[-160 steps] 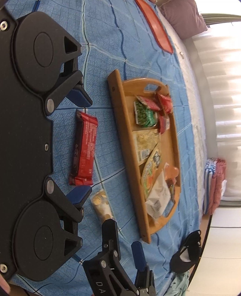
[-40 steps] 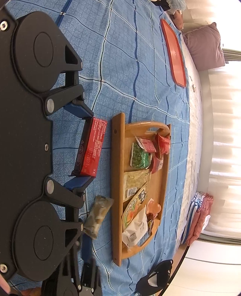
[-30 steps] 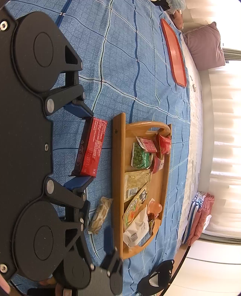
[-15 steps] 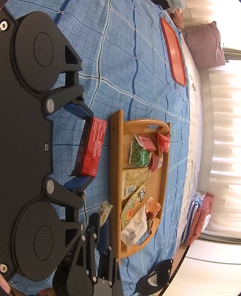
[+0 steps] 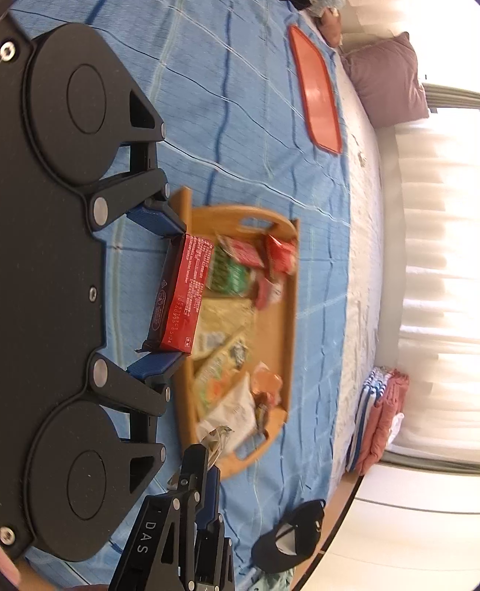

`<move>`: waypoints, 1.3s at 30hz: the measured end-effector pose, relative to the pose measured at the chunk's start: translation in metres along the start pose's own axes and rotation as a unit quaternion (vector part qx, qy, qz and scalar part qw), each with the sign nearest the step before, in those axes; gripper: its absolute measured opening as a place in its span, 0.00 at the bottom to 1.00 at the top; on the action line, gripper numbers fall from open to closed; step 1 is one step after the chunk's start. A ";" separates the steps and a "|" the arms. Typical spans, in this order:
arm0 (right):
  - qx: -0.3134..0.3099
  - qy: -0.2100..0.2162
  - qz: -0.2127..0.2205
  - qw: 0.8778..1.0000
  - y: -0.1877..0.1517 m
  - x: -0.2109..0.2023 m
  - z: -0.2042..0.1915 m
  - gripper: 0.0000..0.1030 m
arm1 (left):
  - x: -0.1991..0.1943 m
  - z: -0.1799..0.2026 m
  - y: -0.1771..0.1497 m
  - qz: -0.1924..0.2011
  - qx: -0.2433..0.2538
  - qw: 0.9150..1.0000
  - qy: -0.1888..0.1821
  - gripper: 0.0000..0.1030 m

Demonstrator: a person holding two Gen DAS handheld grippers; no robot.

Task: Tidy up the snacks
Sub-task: 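Carry the red bar and wafer packet over the wooden tray with both tools, then lower both items onto the tray and open both tools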

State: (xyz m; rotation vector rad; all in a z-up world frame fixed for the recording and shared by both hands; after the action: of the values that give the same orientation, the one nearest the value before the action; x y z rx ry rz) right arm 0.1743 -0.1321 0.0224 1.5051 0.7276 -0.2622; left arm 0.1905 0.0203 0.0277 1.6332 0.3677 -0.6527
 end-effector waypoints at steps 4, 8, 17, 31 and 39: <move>0.019 -0.008 0.011 1.000 0.018 -0.008 0.016 0.25 | 0.001 0.011 0.025 0.009 0.005 1.000 -0.005 0.63; 0.041 -0.015 0.017 0.999 0.035 -0.009 0.033 0.25 | 0.007 0.020 0.049 0.011 0.006 1.000 -0.015 0.63; 0.083 -0.025 0.016 0.996 0.068 0.009 0.070 0.22 | 0.042 0.026 0.095 0.006 -0.002 1.000 -0.026 0.63; 0.115 -0.018 -0.038 0.992 0.050 0.061 0.100 0.22 | 0.117 0.018 0.088 -0.026 -0.018 0.999 -0.014 0.63; 0.123 -0.025 -0.062 0.990 0.022 0.068 0.108 0.22 | 0.132 0.022 0.069 -0.043 -0.013 0.999 -0.013 0.63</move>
State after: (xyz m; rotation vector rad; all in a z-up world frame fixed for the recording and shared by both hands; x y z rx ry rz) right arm 0.2689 -0.2152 -0.0100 1.6805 0.7710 -0.4974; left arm 0.3300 -0.0297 0.0013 1.5897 0.4274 -0.7295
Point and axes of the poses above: each gripper's, at about its wrist camera, not at the fingertips, and x roughly the way its jaws point, z to its right, y to its top, the point moved 9 cm from there along x, roughly the way its jaws point, and after that the axes turned 8 degrees about x, right-handed, at the moved point
